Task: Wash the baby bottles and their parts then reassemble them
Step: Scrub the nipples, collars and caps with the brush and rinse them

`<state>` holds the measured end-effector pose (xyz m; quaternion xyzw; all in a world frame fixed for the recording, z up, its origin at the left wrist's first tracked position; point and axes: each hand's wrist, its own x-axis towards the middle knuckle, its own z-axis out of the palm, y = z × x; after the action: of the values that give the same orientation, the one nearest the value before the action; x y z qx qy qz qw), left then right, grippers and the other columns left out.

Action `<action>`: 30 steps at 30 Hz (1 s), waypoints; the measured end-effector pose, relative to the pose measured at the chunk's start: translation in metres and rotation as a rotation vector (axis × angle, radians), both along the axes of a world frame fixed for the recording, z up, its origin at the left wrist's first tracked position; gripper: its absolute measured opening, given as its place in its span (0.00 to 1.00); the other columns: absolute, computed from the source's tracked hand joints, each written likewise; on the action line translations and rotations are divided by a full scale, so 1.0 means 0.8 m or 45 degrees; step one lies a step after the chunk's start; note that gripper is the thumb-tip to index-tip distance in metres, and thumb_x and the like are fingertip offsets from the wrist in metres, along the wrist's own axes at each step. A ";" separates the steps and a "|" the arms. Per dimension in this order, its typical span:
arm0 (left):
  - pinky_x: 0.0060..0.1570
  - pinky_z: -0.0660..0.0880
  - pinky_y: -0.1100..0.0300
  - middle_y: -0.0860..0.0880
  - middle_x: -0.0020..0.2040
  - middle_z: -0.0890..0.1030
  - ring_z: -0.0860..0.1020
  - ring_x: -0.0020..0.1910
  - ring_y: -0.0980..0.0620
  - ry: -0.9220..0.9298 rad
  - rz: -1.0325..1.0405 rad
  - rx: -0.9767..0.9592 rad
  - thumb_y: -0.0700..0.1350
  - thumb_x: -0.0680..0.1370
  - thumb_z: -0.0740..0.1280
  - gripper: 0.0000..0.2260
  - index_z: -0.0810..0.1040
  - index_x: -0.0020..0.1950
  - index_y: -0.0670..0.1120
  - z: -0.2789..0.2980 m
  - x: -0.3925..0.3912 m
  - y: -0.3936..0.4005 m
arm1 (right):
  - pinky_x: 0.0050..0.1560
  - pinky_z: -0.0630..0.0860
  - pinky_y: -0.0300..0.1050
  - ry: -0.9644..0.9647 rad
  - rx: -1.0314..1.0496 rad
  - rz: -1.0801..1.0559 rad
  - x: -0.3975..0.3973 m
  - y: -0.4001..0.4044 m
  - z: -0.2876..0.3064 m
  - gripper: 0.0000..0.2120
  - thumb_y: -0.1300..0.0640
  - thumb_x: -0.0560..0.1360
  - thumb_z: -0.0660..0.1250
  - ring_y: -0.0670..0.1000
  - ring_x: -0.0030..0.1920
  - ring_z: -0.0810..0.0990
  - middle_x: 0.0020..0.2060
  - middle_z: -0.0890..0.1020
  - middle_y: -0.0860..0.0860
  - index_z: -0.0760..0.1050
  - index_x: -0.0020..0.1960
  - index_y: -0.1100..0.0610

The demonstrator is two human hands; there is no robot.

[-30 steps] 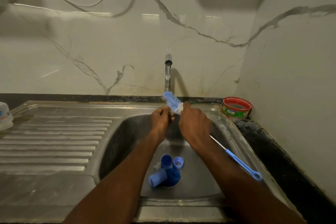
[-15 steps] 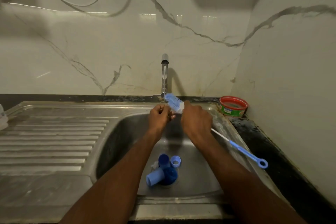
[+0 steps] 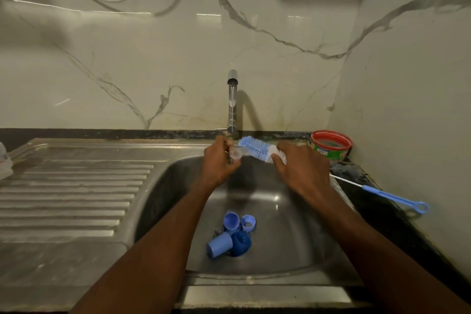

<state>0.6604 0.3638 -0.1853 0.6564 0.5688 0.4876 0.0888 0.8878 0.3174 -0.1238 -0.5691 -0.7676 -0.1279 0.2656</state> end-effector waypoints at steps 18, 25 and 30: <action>0.58 0.76 0.65 0.48 0.63 0.80 0.78 0.59 0.56 0.325 -0.239 0.083 0.45 0.78 0.72 0.17 0.78 0.67 0.46 0.000 -0.047 0.008 | 0.38 0.76 0.48 -0.175 0.101 0.233 0.003 0.022 -0.010 0.11 0.40 0.80 0.60 0.54 0.43 0.82 0.42 0.83 0.47 0.74 0.50 0.46; 0.56 0.76 0.67 0.50 0.59 0.84 0.79 0.54 0.62 0.445 -0.322 0.062 0.44 0.78 0.73 0.17 0.79 0.66 0.48 0.000 -0.051 0.006 | 0.32 0.68 0.44 -0.393 0.108 0.259 -0.005 0.020 -0.001 0.09 0.41 0.80 0.62 0.54 0.41 0.82 0.40 0.81 0.48 0.75 0.51 0.45; 0.52 0.69 0.76 0.49 0.55 0.86 0.79 0.52 0.62 0.550 -0.291 0.159 0.44 0.76 0.75 0.14 0.83 0.62 0.47 0.010 -0.049 0.003 | 0.33 0.68 0.43 -0.551 0.189 0.220 -0.016 0.018 0.012 0.07 0.43 0.80 0.65 0.52 0.41 0.82 0.41 0.83 0.48 0.77 0.53 0.44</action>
<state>0.6209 0.3659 -0.1776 0.8096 0.4654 0.3572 -0.0210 0.8749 0.3320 -0.1140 -0.4397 -0.8409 -0.2795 0.1461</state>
